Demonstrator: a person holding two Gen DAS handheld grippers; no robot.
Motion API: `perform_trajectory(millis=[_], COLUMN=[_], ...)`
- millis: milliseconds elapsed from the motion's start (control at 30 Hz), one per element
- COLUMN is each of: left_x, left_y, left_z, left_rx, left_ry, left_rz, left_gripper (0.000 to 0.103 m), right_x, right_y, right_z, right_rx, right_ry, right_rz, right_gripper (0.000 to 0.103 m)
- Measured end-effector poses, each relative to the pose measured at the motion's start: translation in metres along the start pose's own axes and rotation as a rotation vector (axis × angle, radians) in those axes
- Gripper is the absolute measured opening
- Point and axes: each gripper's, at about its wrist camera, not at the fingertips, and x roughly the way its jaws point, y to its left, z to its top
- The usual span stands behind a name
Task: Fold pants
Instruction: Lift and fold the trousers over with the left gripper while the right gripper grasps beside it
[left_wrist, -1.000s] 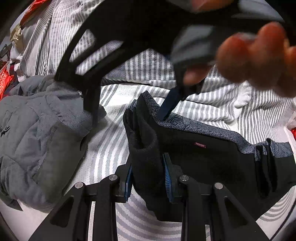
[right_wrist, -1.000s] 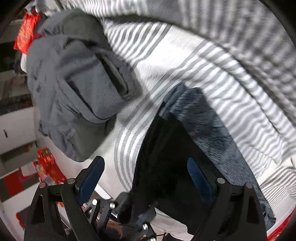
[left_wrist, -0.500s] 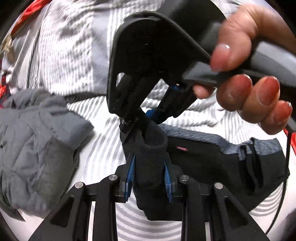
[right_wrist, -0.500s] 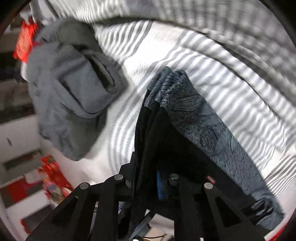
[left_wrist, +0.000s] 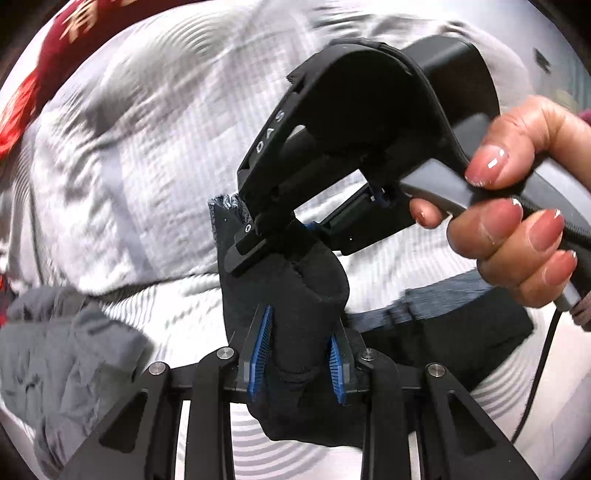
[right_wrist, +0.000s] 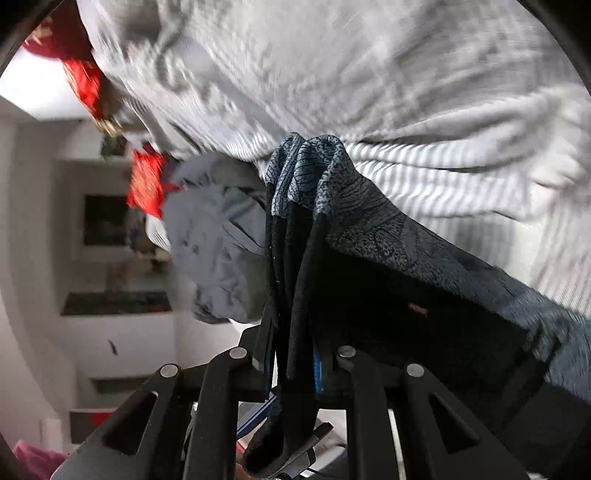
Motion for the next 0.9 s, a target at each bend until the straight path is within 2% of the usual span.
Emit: perform_trajectory(millis=[233, 400, 600, 767, 900], left_x=[-0.012, -0.005, 0.027, 0.059, 0.07], left_y=[-0.087, -0.16, -0.233, -0.261, -0.281], left_z=[0.032, 0.04, 0.029, 0.01, -0.001], left_rx=[0.084, 0.182, 0.271, 0.298, 0.334], left_ry=[0.015, 0.044, 0.131, 0.214, 0.25], left_rz=[-0.158, -0.243, -0.291, -0.281, -0.266], left_gripper=[0.03, 0.03, 0.03, 0.03, 0.03], right_x=[-0.101, -0.16, -0.179, -0.166, -0.159], right_y=[-0.056, -0.122, -0.202, -0.254, -0.274], right_z=[-0.051, -0.095, -0.131, -0.143, -0.147], right_rx=[0.086, 0.189, 0.294, 0.358, 0.38], right_ry=[-0.152, -0.259, -0.299, -0.301, -0.289], right_rz=[0.056, 0.116, 0.126, 0.141, 0.143], right_gripper=[0.017, 0.017, 0.017, 0.014, 0.014])
